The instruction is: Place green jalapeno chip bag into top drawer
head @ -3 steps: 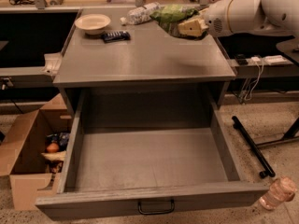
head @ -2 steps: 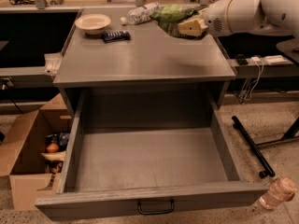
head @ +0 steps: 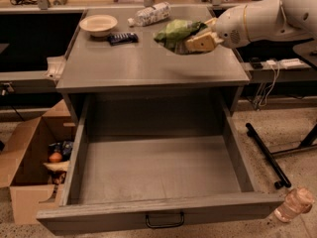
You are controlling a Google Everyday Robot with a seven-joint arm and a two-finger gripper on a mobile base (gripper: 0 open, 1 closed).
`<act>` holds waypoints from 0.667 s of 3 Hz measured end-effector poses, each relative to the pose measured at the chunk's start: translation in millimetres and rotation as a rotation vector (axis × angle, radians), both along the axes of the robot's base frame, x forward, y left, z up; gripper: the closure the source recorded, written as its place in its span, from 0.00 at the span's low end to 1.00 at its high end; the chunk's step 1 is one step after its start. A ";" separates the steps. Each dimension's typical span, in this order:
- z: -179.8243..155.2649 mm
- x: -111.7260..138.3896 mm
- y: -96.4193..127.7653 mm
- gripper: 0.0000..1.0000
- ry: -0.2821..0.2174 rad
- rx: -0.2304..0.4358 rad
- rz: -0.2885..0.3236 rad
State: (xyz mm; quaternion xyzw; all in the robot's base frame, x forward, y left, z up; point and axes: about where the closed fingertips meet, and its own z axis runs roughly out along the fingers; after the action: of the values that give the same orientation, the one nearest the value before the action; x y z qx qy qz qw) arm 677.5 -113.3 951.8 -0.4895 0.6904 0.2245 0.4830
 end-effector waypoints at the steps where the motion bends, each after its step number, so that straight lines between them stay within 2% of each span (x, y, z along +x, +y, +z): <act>1: -24.8 -85.5 6.7 1.00 -0.045 -0.167 0.216; 2: -57.0 -131.4 4.7 1.00 -0.090 -0.236 0.252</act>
Offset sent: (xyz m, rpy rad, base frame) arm -0.1618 0.0004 -0.1092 -0.2983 -0.1794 0.1812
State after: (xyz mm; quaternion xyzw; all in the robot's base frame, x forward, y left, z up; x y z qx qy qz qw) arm 546.1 -108.5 894.8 -0.6350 0.6228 0.1783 0.4208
